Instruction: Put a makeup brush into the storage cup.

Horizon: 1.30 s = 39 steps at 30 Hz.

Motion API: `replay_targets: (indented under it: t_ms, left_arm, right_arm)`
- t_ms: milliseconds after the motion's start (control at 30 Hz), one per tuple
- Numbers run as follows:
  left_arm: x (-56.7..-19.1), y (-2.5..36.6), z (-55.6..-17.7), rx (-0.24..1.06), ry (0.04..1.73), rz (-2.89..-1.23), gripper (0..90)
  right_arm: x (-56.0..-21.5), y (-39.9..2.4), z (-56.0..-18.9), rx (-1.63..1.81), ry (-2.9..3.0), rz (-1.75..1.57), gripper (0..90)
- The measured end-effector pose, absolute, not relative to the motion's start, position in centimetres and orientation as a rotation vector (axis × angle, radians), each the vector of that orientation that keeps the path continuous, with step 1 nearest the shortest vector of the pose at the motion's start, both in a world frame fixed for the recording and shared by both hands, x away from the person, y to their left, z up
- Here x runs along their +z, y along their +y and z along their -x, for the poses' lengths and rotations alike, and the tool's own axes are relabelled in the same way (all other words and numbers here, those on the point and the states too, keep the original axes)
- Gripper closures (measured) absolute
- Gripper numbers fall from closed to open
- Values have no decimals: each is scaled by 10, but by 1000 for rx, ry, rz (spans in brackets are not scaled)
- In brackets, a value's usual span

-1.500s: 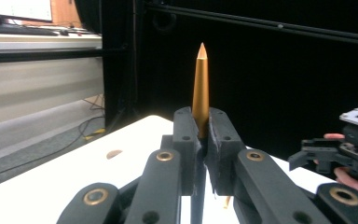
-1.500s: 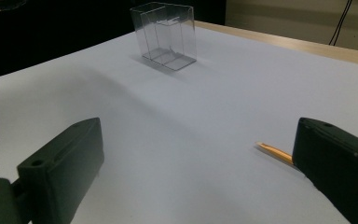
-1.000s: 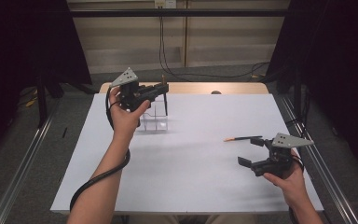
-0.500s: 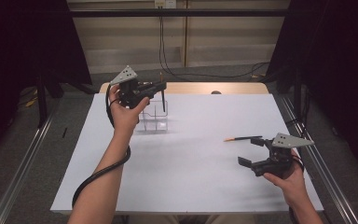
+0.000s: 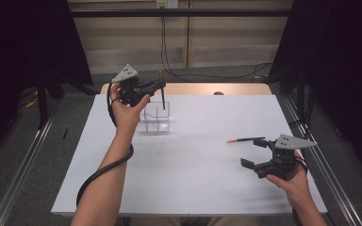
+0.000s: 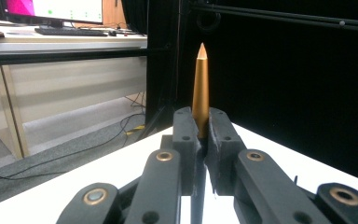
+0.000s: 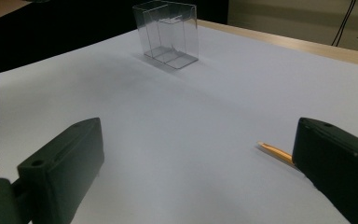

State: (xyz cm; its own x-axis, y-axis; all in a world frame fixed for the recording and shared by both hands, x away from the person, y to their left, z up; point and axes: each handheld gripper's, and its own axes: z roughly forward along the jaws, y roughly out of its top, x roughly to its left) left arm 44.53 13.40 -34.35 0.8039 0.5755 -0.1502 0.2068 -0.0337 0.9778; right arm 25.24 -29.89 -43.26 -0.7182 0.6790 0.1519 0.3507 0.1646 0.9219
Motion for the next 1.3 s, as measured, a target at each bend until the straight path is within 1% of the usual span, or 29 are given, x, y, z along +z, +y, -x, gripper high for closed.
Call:
replay_targets:
  t_ms: [567,1300]
  left_arm:
    - [-362,132,-453,369,654,-1644,832]
    - [-383,127,-454,368,685,-1655,828]
  right_arm:
    - [-433,-298,-252,1568,2151,-982,15]
    - [-433,-298,-252,1569,2162,-970,16]
